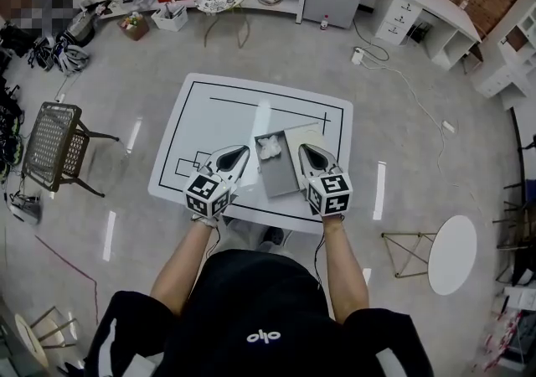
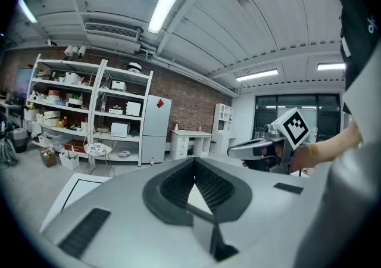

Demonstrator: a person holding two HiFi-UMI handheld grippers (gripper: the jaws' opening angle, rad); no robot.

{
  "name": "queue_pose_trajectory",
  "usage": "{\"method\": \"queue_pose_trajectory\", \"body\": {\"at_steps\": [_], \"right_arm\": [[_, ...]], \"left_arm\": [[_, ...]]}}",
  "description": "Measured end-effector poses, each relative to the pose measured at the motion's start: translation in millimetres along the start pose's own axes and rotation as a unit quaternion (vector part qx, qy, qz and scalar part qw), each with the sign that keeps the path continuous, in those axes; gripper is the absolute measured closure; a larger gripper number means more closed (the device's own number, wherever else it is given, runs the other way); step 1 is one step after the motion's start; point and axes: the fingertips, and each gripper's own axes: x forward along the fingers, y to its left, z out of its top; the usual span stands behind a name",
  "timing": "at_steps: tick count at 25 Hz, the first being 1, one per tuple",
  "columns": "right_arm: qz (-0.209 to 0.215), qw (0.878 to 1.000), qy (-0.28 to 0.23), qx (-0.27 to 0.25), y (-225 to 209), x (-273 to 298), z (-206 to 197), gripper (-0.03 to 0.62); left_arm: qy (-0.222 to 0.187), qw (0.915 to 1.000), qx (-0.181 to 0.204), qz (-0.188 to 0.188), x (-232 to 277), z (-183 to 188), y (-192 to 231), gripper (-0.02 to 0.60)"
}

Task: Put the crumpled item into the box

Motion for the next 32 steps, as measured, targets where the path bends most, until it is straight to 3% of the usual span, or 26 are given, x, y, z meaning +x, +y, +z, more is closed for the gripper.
{"method": "queue_pose_trajectory", "body": {"at_steps": [13,32], "right_arm": [[-0.019,1.0,-0.015,0.009,-6,-24,-4,0.585],[-0.062,0.998,-0.022,0.018,34,9,9,0.585]], "left_arm": [[0.006,0.9995,0.025,-0.02,0,7,-6,0.574],[-0.01,0.998,0.036,-0.051,-37,23,63,0.574]]}}
